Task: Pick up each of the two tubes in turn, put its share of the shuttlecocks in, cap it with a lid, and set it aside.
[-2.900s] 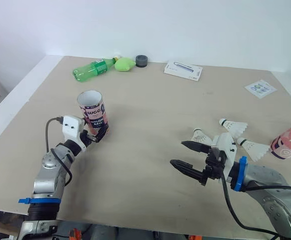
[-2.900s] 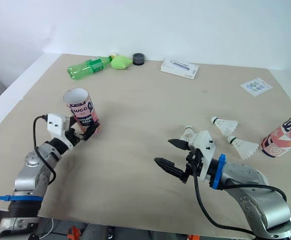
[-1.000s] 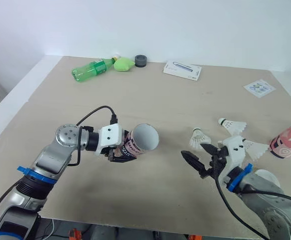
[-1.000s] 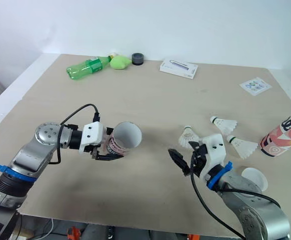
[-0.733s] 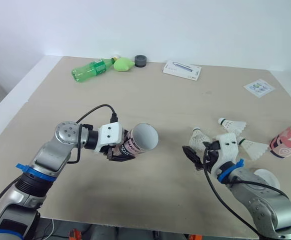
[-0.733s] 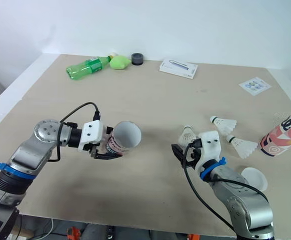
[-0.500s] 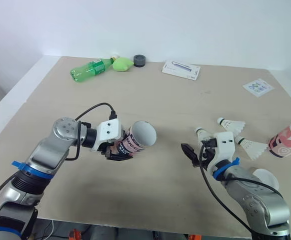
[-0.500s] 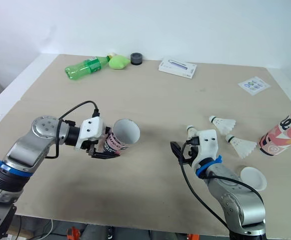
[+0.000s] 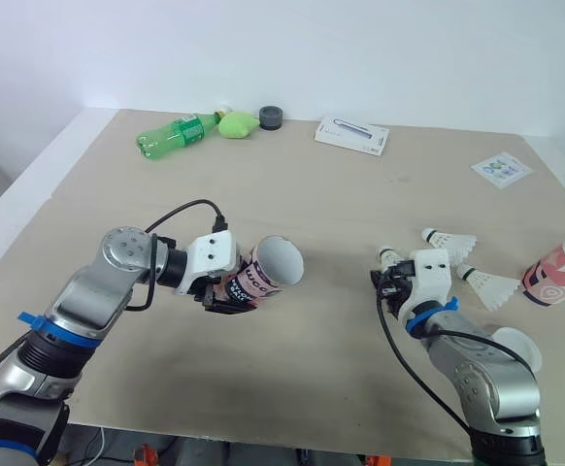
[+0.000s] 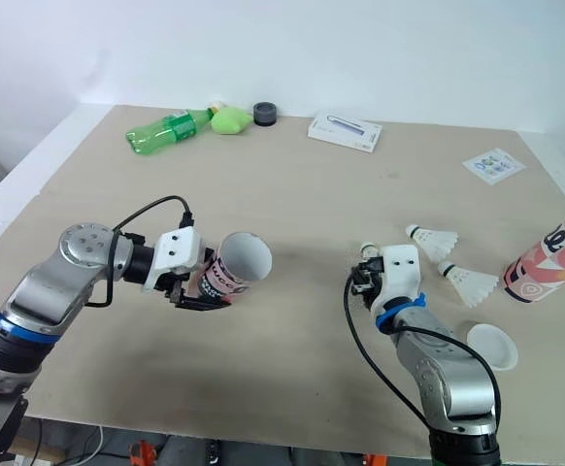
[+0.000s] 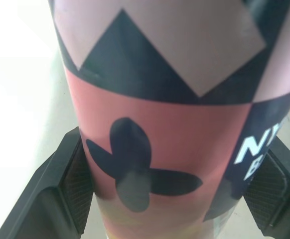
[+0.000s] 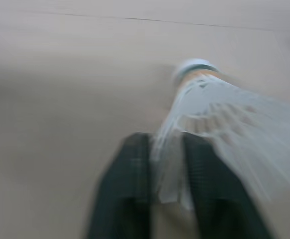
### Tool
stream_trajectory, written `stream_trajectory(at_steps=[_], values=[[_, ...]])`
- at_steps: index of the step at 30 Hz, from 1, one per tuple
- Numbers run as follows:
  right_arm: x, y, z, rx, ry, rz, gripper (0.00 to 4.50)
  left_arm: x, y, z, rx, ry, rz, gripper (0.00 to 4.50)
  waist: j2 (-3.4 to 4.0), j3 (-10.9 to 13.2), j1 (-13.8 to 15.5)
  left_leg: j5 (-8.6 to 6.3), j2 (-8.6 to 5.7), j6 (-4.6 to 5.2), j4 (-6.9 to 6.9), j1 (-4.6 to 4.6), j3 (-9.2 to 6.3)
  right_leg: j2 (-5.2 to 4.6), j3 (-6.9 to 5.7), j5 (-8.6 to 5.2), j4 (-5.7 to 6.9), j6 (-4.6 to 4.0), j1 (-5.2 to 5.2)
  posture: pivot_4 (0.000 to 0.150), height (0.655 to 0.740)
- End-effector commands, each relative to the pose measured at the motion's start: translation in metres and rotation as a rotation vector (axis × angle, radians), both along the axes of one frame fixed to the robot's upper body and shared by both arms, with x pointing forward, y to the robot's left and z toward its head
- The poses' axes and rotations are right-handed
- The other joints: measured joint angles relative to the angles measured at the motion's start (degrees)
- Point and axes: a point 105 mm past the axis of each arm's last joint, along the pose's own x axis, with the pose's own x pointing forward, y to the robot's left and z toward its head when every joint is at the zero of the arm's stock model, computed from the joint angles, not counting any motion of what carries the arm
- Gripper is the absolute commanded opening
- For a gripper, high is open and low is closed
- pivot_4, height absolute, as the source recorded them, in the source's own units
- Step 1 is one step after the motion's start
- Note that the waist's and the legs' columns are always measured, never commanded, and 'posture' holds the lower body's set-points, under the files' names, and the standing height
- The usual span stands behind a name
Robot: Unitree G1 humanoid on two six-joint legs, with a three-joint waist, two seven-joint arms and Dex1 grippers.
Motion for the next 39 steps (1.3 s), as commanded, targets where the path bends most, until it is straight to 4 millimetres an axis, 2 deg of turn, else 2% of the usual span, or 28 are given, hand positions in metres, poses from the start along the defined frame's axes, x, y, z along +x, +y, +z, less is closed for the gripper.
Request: stream_trajectory(at_steps=[1, 5, 8, 9, 12, 13, 15, 19, 23, 31, 36, 37, 39], values=[[0.003, -0.005, 0.017, -0.002, -0.069, -0.007, 0.03, -0.005, -0.003, 0.006, -0.006, -0.023, -0.021, 3.69, 0.0, 0.0, 0.0, 0.0, 0.0, 0.0, 0.0, 0.0, 0.0, 0.0, 0.0, 0.0, 0.01, 0.0, 0.0, 0.15, 0.7294], [0.001, -0.006, 0.026, -0.037, -0.111, 0.038, 0.03, -0.007, -0.002, 0.006, 0.005, -0.02, -0.032, 3.69, 0.0, 0.0, 0.0, 0.0, 0.0, 0.0, 0.02, 0.01, 0.0, 0.0, 0.0, -0.01, 0.06, -0.01, -0.02, 0.15, 0.7294], [-0.007, 0.004, 0.047, -0.04, -0.184, 0.189, 0.03, -0.008, -0.002, 0.004, 0.022, -0.015, -0.05, 3.69, 0.01, 0.0, 0.0, 0.0, -0.01, 0.0, 0.03, 0.0, 0.01, 0.0, 0.01, -0.02, 0.09, -0.01, -0.04, 0.15, 0.7294], [-0.016, 0.011, 0.061, -0.06, -0.226, 0.296, 0.03, -0.008, -0.002, 0.003, 0.032, -0.01, -0.054, 3.69, 0.02, 0.0, 0.0, 0.0, -0.01, 0.0, 0.03, 0.0, 0.02, -0.01, 0.02, -0.03, 0.09, 0.0, -0.04, 0.15, 0.7294], [-0.069, 0.036, 0.092, -0.191, -0.253, 0.756, 0.03, -0.006, -0.002, -0.002, 0.058, 0.014, -0.067, 3.69, 0.16, 0.1, 0.0, 0.0, -0.04, 0.0, 0.05, -0.03, 0.01, -0.03, 0.02, -0.08, 0.12, 0.04, -0.04, 0.15, 0.7294], [-0.081, 0.039, 0.097, -0.25, -0.239, 0.856, 0.03, -0.006, -0.002, -0.002, 0.062, 0.017, -0.071, 3.69, 0.27, 0.2, 0.2, 0.0, -0.06, 0.0, 0.03, -0.02, 0.0, -0.04, 0.01, -0.13, 0.12, 0.11, -0.02, 0.15, 0.7294], [-0.091, 0.038, 0.109, -0.342, -0.232, 0.967, 0.03, -0.004, -0.003, -0.004, 0.073, 0.025, -0.081, 3.69, 0.17, 0.1, 0.2, -0.02, -0.12, 0.03, 0.03, 0.07, -0.05, -0.09, -0.06, -0.21, 0.14, 0.16, 0.11, 0.15, 0.7294], [-0.096, 0.047, 0.13, -0.471, -0.26, 1.116, 0.03, -0.001, -0.006, -0.004, 0.075, 0.04, -0.095, 3.69, 0.19, 0.1, 0.0, 0.04, -0.05, 0.13, 0.18, 0.19, -0.08, -0.06, -0.11, -0.22, 0.15, 0.31, 0.22, 0.15, 0.7294], [-0.086, 0.058, 0.141, -0.575, -0.315, 1.155, 0.03, 0.001, -0.008, -0.006, 0.078, 0.053, -0.104, 3.69, 0.19, 0.1, 0.0, 0.15, -0.05, 0.2, 0.23, 0.18, -0.04, -0.1, -0.11, -0.2, 0.15, 0.14, 0.2, 0.15, 0.7294], [-0.064, 0.082, 0.135, -0.716, -0.342, 1.214, 0.03, 0.001, -0.014, -0.009, 0.075, 0.065, -0.117, 3.69, 0.2, 0.1, 0.5, 0.13, -0.17, 0.16, 0.25, 0.04, 0.03, -0.25, -0.04, -0.1, 0.14, 0.33, 0.11, 0.15, 0.7294], [-0.062, 0.093, 0.13, -0.721, -0.329, 1.265, 0.03, 0.002, -0.016, -0.008, 0.067, 0.065, -0.114, 3.69, 0.2, 0.1, 0.8, 0.13, -0.17, 0.15, 0.19, 0.03, 0.0, -0.24, -0.09, -0.13, 0.15, 0.27, 0.09, 0.15, 0.7294], [-0.061, 0.094, 0.129, -0.713, -0.325, 1.271, 0.67, 0.002, -0.017, -0.008, 0.065, 0.064, -0.112, 3.69, 0.2, 0.1, 0.8, 0.13, -0.17, 0.15, 0.19, 0.04, 0.0, -0.24, -0.09, -0.13, 0.15, 0.27, 0.09, 0.15, 0.7294], [-0.062, 0.097, 0.128, -0.698, -0.314, 1.289, 1.32, 0.002, -0.018, -0.008, 0.062, 0.064, -0.111, 3.69, 0.2, 0.1, 0.9, 0.13, -0.18, 0.15, 0.2, 0.03, -0.02, -0.25, -0.11, -0.13, 0.16, 0.27, 0.11, 0.15, 0.7294]])
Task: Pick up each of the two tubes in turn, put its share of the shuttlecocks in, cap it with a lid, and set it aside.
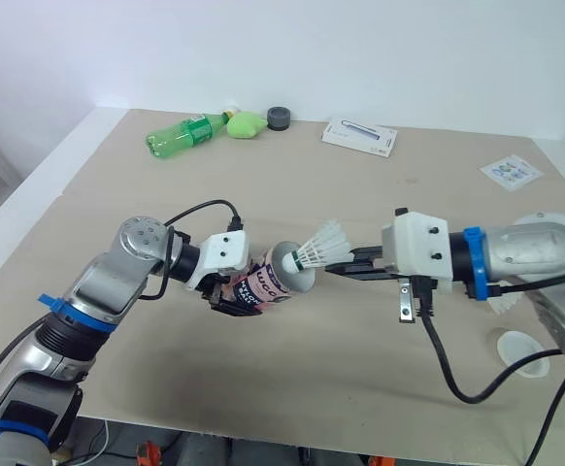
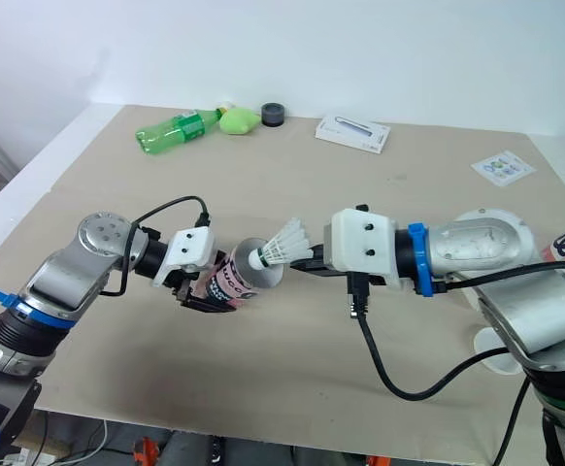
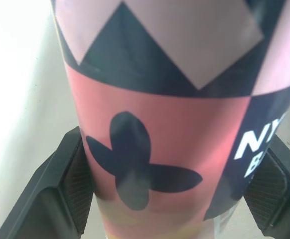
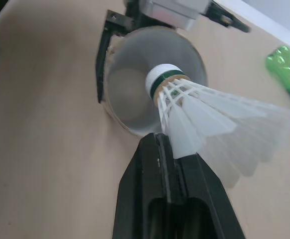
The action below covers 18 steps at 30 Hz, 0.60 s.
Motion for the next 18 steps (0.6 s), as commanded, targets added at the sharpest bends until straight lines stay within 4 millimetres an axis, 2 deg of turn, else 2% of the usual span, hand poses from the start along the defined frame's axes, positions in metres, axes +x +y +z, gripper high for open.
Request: stream_trajectory(at_steps=[1, 4, 6, 10, 13, 15, 18], values=[[-0.001, 0.003, 0.007, -0.002, -0.02, 0.013, 1.92, -0.002, -0.006, -0.008, 0.006, 0.022, -0.006, 3.69, 0.0, 0.0, 0.1, 0.0, 0.0, 0.0, 0.02, 0.0, 0.01, 0.0, 0.0, 0.01, 0.0, 0.01, 0.01, 0.15, 0.7294], [0.0, 0.002, 0.006, -0.002, -0.021, -0.003, 3.07, -0.002, -0.009, -0.007, -0.002, 0.023, -0.006, 3.69, 0.0, 0.0, 0.4, 0.0, 0.0, 0.0, 0.06, 0.01, 0.0, -0.01, 0.0, 0.01, 0.01, 0.02, 0.03, 0.15, 0.7294], [-0.003, -0.005, 0.008, 0.025, 0.006, -0.027, 4.03, -0.002, -0.01, -0.007, -0.007, 0.022, -0.009, 3.69, 0.0, 0.0, 0.6, 0.0, 0.0, 0.0, 0.07, 0.01, 0.0, -0.01, 0.0, 0.01, 0.04, 0.03, 0.02, 0.15, 0.7294], [-0.015, -0.035, 0.024, 0.214, 0.108, -0.137, 4.03, -0.006, -0.015, -0.009, -0.018, 0.032, -0.031, 3.69, -0.01, 0.0, 1.0, 0.0, -0.05, 0.0, 0.09, -0.09, -0.08, -0.07, -0.08, 0.04, 0.02, -0.02, 0.06, 0.15, 0.7294], [-0.024, -0.058, 0.019, 0.313, 0.156, -0.276, 4.03, -0.009, -0.016, -0.014, -0.011, 0.038, -0.044, 3.69, -0.03, 0.0, 1.2, -0.01, -0.11, -0.02, 0.09, -0.12, -0.17, -0.11, -0.16, 0.03, 0.02, -0.07, 0.12, 0.15, 0.7294], [-0.031, -0.081, 0.01, 0.407, 0.186, -0.422, 4.03, -0.011, -0.018, -0.015, -0.017, 0.042, -0.051, 3.69, -0.02, 0.0, 1.2, -0.02, -0.1, -0.03, 0.07, -0.09, -0.18, -0.08, -0.16, 0.03, 0.03, -0.09, 0.12, 0.15, 0.7294], [-0.049, -0.129, -0.02, 0.43, 0.233, -0.737, 4.03, -0.015, -0.028, -0.018, -0.055, 0.054, -0.077, 3.69, 0.02, -0.1, 2.2, -0.03, -0.13, -0.05, 0.08, -0.11, -0.46, -0.06, -0.44, -0.08, 0.04, -0.15, 0.23, 0.15, 0.7294]])
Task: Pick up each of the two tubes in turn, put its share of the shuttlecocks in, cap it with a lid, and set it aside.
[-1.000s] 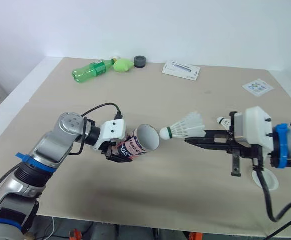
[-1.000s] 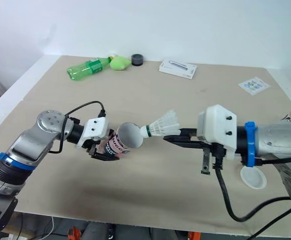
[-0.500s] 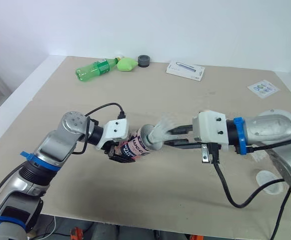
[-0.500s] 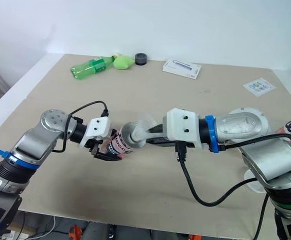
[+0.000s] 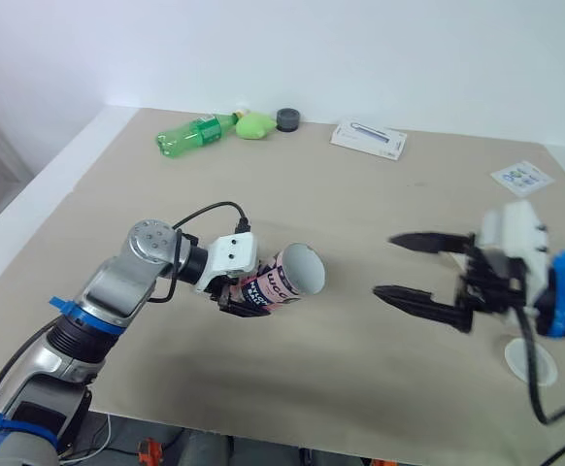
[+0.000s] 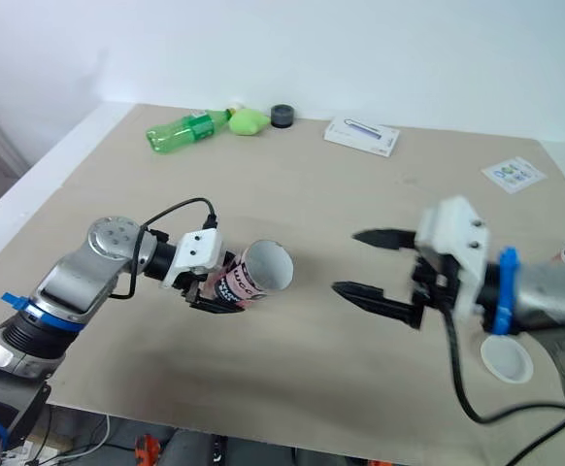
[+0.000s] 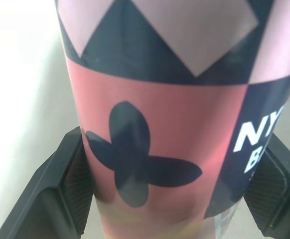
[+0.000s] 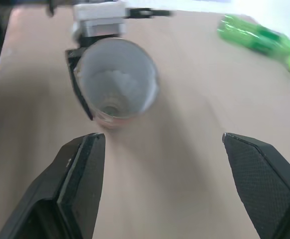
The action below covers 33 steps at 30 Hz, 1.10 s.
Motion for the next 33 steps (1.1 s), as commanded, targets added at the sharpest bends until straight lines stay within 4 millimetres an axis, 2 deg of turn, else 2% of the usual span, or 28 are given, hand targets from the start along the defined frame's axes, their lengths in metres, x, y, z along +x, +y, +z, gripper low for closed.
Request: stream_trajectory(at_steps=[1, 5, 11, 14, 16, 26, 33], values=[[-0.016, -0.038, -0.006, -0.055, 0.016, -0.231, 4.03, -0.012, -0.017, -0.013, -0.02, 0.048, -0.069, 3.69, 0.27, -0.1, 0.1, 0.0, -0.06, 0.0, -0.01, 0.0, -0.04, -0.03, -0.03, 0.0, 0.0, 0.01, 0.0, 0.15, 0.7294], [-0.031, -0.074, -0.025, -0.048, 0.106, -0.382, 4.03, -0.011, -0.033, -0.008, -0.07, 0.046, -0.1, 3.69, 0.28, -0.2, 0.0, 0.02, -0.16, 0.03, 0.13, 0.06, 0.07, -0.11, 0.15, -0.13, -0.01, 0.46, 0.07, 0.15, 0.7294], [-0.045, -0.117, -0.046, -0.024, 0.192, -0.527, 4.03, -0.01, -0.044, 0.003, -0.082, 0.023, -0.151, 3.69, 0.25, -0.1, -0.3, 0.05, -0.01, 0.08, 0.33, 0.09, 0.3, -0.06, 0.35, -0.07, -0.01, 0.19, -0.01, 0.15, 0.7294], [-0.048, -0.14, -0.053, -0.028, 0.206, -0.611, 4.03, -0.005, -0.044, -0.002, -0.069, 0.019, -0.136, 3.69, 0.26, -0.1, -0.4, 0.05, 0.0, 0.08, 0.26, 0.08, 0.37, -0.04, 0.4, -0.08, -0.01, 0.18, -0.08, 0.15, 0.7294], [-0.043, -0.151, -0.054, -0.019, 0.195, -0.651, 4.03, -0.004, -0.044, -0.009, -0.06, 0.016, -0.131, 3.69, 0.27, -0.2, -0.5, 0.05, 0.01, 0.07, 0.2, 0.07, 0.39, -0.01, 0.43, -0.1, -0.02, 0.16, -0.11, 0.15, 0.7294], [0.004, -0.16, -0.057, -0.034, 0.181, -0.62, 4.03, 0.0, -0.047, -0.014, -0.082, 0.018, -0.084, 3.69, 0.4, -0.2, -1.0, 0.07, -0.1, 0.1, 0.21, 0.14, 0.42, -0.06, 0.55, -0.08, -0.04, 0.25, -0.01, 0.15, 0.7294], [0.018, -0.155, -0.069, -0.017, 0.208, -0.595, 4.03, 0.003, -0.046, -0.006, -0.091, 0.014, -0.054, 3.69, 0.44, -0.2, -1.2, 0.07, -0.13, 0.1, 0.13, 0.13, 0.4, -0.05, 0.57, 0.03, -0.11, 0.54, 0.01, 0.15, 0.7294]])
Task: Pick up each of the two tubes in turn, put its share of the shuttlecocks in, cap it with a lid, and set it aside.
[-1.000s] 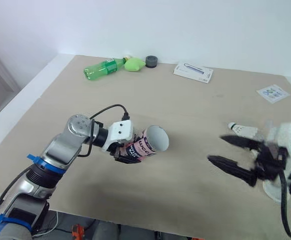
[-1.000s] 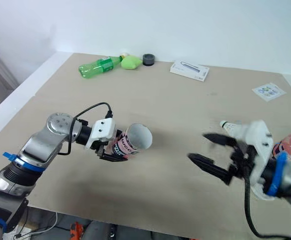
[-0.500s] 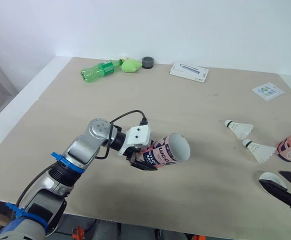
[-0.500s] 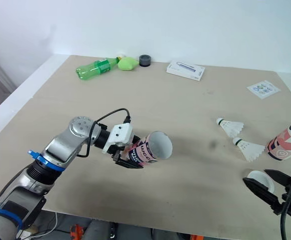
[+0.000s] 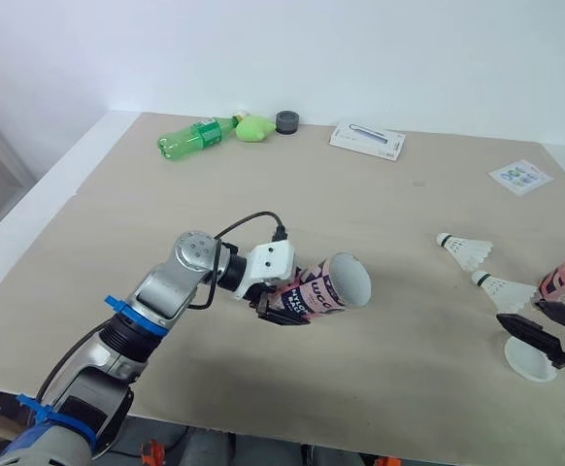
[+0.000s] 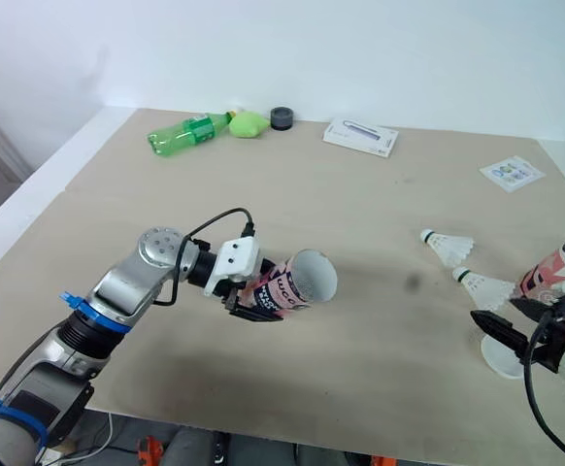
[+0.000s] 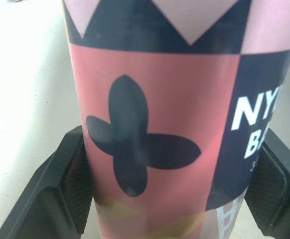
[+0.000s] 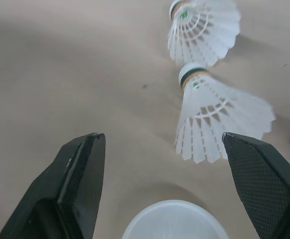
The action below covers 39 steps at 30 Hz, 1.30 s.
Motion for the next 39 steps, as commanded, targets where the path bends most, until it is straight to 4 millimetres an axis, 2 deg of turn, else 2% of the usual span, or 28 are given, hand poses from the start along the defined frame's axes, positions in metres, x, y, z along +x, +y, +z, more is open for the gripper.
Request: stream_trajectory(at_steps=[1, 15, 16, 17, 18, 19, 21, 23, 27, 30, 34, 38, 39], values=[[0.008, 0.001, 0.005, -0.017, -0.031, 0.01, 4.03, 0.003, 0.001, 0.001, 0.005, -0.005, 0.033, 3.69, -0.01, 0.0, -0.2, 0.0, 0.0, 0.0, 0.0, 0.0, 0.0, 0.0, 0.0, 0.0, 0.0, 0.0, 0.0, 0.15, 0.7294], [0.035, -0.001, -0.007, -0.013, -0.044, -0.017, 4.03, 0.0, 0.0, 0.004, 0.012, -0.003, 0.038, 3.69, 0.02, 0.0, -0.5, 0.0, 0.01, 0.0, -0.04, 0.01, 0.01, 0.03, 0.03, 0.03, 0.0, 0.02, -0.03, 0.15, 0.7294], [0.036, -0.002, -0.007, -0.011, -0.05, -0.021, 3.5, 0.0, 0.0, 0.004, 0.013, -0.002, 0.037, 3.69, 0.03, 0.0, -0.5, 0.0, 0.01, 0.0, -0.05, 0.01, 0.01, 0.04, 0.02, 0.03, 0.0, 0.02, -0.03, 0.15, 0.7294], [0.037, -0.003, -0.006, -0.01, -0.061, -0.026, 3.24, 0.0, 0.0, 0.003, 0.017, -0.002, 0.038, 3.69, 0.04, 0.0, -0.5, 0.0, 0.01, 0.0, -0.06, 0.01, 0.01, 0.03, 0.03, 0.03, 0.0, 0.03, -0.03, 0.15, 0.7294], [0.038, -0.004, -0.005, -0.006, -0.069, -0.036, 2.76, 0.0, 0.001, 0.003, 0.021, -0.002, 0.038, 3.69, 0.04, 0.0, -0.5, 0.0, 0.01, 0.0, -0.07, 0.01, 0.02, 0.03, 0.03, 0.03, 0.0, 0.03, -0.04, 0.15, 0.7294], [0.039, -0.005, -0.004, 0.002, -0.074, -0.041, 2.13, 0.0, 0.002, 0.003, 0.025, -0.003, 0.038, 3.69, 0.04, 0.0, -0.5, 0.0, 0.01, 0.0, -0.07, 0.01, 0.02, 0.03, 0.03, 0.03, 0.0, 0.03, -0.04, 0.15, 0.7294], [0.04, -0.005, -0.002, 0.004, -0.088, -0.04, 1.21, 0.001, 0.004, 0.002, 0.029, -0.002, 0.041, 3.69, 0.04, 0.0, -0.6, 0.0, 0.02, 0.0, -0.09, 0.02, 0.02, 0.04, 0.03, 0.02, 0.0, 0.03, -0.04, 0.15, 0.7294], [0.04, -0.005, -0.003, 0.003, -0.088, -0.045, 0.08, 0.003, 0.006, 0.002, 0.031, -0.003, 0.043, 3.69, 0.04, 0.0, -0.6, 0.0, 0.03, 0.0, -0.11, 0.03, 0.01, 0.06, 0.03, 0.02, 0.0, 0.01, -0.05, 0.15, 0.7294], [0.027, 0.006, 0.004, 0.034, -0.073, 0.005, 0.03, 0.003, 0.006, 0.002, 0.028, -0.006, 0.044, 3.69, 0.04, 0.0, -0.5, 0.0, 0.03, 0.0, -0.14, 0.02, 0.01, 0.07, 0.03, 0.01, 0.0, 0.0, -0.06, 0.15, 0.7294], [0.007, 0.021, 0.023, 0.047, -0.087, 0.115, 0.03, 0.004, 0.006, 0.001, 0.026, -0.008, 0.043, 3.69, 0.08, 0.0, -0.5, 0.0, 0.02, 0.0, -0.23, 0.01, -0.02, 0.06, 0.02, -0.04, 0.0, 0.0, -0.07, 0.15, 0.7294], [-0.003, 0.029, 0.057, 0.044, -0.165, 0.16, 0.03, 0.005, 0.005, 0.001, 0.022, -0.009, 0.042, 3.69, 0.19, 0.0, -0.7, -0.01, 0.01, -0.01, -0.22, 0.03, 0.01, 0.05, 0.05, -0.05, 0.0, 0.03, -0.07, 0.15, 0.7294], [-0.011, 0.066, 0.087, 0.016, -0.23, 0.335, 0.03, 0.007, 0.004, -0.002, 0.024, -0.01, 0.037, 3.69, 0.09, 0.0, -0.7, 0.01, 0.04, 0.02, -0.16, 0.12, -0.02, 0.09, 0.05, -0.04, 0.0, -0.14, -0.01, 0.15, 0.7294], [-0.011, 0.084, 0.092, -0.001, -0.234, 0.411, 0.03, 0.006, 0.003, -0.002, 0.025, -0.008, 0.032, 3.69, 0.1, 0.0, -0.7, 0.02, 0.05, 0.03, -0.15, 0.12, -0.03, 0.1, 0.04, -0.07, 0.0, -0.21, -0.01, 0.15, 0.7294]])
